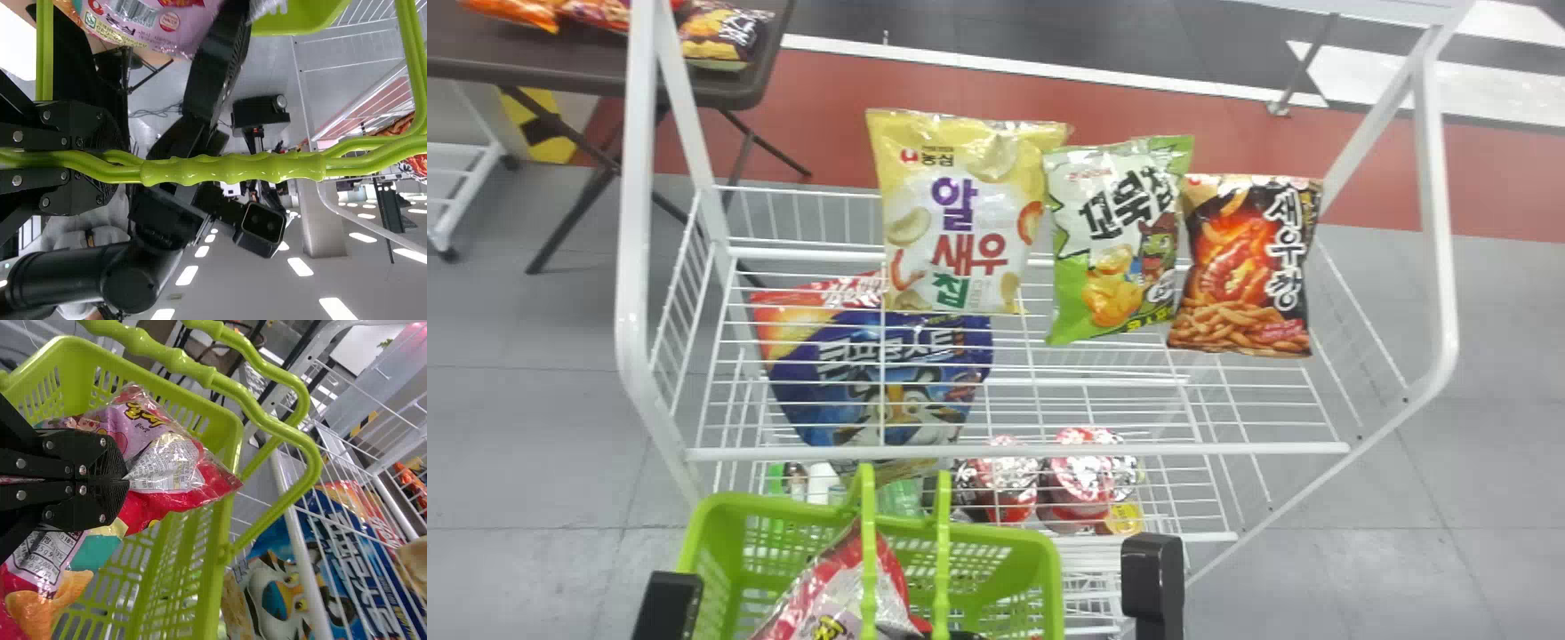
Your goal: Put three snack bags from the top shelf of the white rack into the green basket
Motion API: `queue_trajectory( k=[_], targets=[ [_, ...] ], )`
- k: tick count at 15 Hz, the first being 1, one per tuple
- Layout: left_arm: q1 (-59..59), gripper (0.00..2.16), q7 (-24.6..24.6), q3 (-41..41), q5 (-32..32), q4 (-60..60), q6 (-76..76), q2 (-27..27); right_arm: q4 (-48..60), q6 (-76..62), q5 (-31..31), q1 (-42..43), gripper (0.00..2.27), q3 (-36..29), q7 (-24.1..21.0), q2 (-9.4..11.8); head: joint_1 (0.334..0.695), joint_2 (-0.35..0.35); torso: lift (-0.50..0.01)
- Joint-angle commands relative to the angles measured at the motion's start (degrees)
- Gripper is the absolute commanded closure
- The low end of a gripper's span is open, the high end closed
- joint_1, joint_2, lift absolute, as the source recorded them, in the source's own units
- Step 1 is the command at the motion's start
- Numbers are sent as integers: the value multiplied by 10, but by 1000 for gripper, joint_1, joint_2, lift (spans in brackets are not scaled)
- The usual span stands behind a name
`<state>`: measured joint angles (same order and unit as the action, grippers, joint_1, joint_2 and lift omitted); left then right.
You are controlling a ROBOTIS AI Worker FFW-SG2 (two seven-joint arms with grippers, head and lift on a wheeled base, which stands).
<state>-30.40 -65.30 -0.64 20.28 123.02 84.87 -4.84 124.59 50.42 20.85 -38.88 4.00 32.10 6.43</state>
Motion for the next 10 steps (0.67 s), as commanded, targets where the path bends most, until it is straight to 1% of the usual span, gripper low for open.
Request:
queue_trajectory(
  k=[1, 2, 3, 4, 5, 6, 8, 10],
  targets=[
    [0, 2152, 0, -7, -2, 0, 0, 0, -57, -7, 5, 36, 2071, 2, 18, 2, 695, -136, 0],
    [-2, 2152, 0, -8, -2, 3, 0, 0, -77, -32, -14, 46, 1821, 7, 11, 1, 695, -126, 0],
    [-4, 2148, 0, -8, -2, 6, 0, -1, -93, -65, -43, 51, 1625, 14, 3, -1, 695, -127, 0],
    [-6, 2152, -1, -8, -2, 6, 0, -1, -103, -97, -70, 56, 1193, 15, -10, -4, 695, -138, 0],
    [-9, 2152, -1, -8, -2, 8, 0, -1, -109, -116, -85, 57, 427, 15, -17, -3, 695, -153, 0],
    [-11, 2152, -1, -8, -2, 9, 0, -1, -109, -125, -98, 56, -1, 14, -20, -2, 695, -184, 0],
    [-11, 2152, 0, -9, -3, 11, 0, -1, -100, -153, -123, 45, -1, 5, -29, -2, 695, -216, 0],
    [-12, 2152, 1, -15, -9, 12, 0, 0, -84, -151, -116, 34, 46, -16, -27, -2, 695, -247, 0]
  ],
)
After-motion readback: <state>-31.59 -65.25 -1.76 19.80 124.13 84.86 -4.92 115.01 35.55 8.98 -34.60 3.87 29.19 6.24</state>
